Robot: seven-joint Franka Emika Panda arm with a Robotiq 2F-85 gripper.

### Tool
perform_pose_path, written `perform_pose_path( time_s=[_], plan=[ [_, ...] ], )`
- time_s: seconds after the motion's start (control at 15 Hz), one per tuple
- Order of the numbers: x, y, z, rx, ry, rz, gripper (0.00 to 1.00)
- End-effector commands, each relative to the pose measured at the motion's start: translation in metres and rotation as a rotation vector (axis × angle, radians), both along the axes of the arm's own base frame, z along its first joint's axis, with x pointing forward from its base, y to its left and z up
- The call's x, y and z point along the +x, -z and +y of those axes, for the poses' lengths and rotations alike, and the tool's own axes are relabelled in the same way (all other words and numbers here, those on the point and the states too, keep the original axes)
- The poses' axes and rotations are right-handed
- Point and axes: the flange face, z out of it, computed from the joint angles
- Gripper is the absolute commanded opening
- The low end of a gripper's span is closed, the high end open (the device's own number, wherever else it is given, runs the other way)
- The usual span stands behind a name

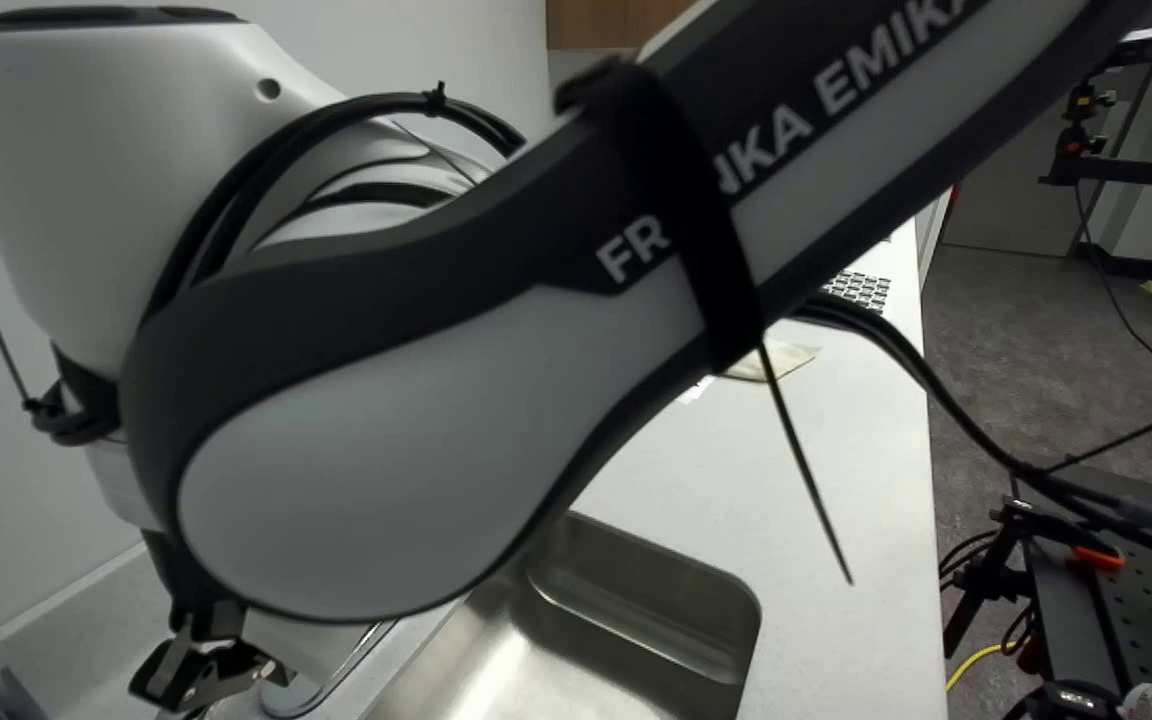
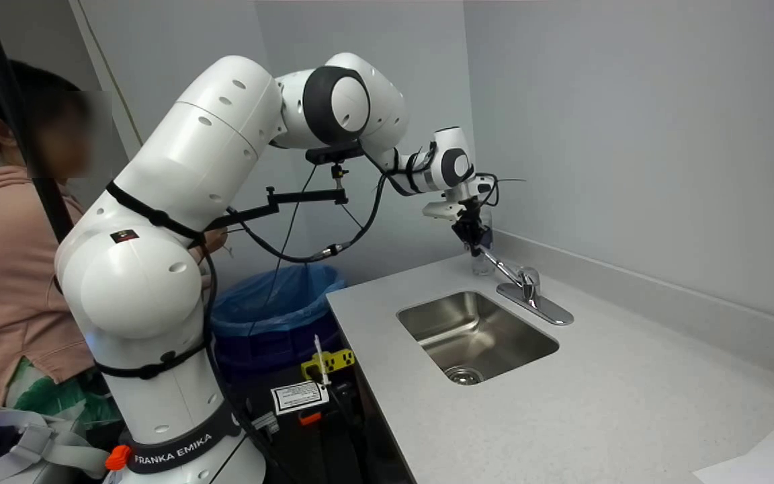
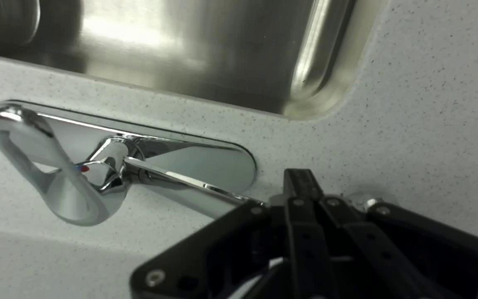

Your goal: Push the faucet to the left

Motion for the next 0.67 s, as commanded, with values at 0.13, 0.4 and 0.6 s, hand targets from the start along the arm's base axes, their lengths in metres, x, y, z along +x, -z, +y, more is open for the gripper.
perform_pose_path(
  time_s=[0.13, 0.4, 0.6],
  plan=[
    [0.027, -0.010, 0.006, -0.015, -0.047, -0.103, 0.00],
    [0.035, -0.012, 0.008, -0.024, -0.057, -0.128, 0.00],
    [0.040, -0.013, 0.007, -0.028, -0.059, -0.140, 0.00]
  ],
)
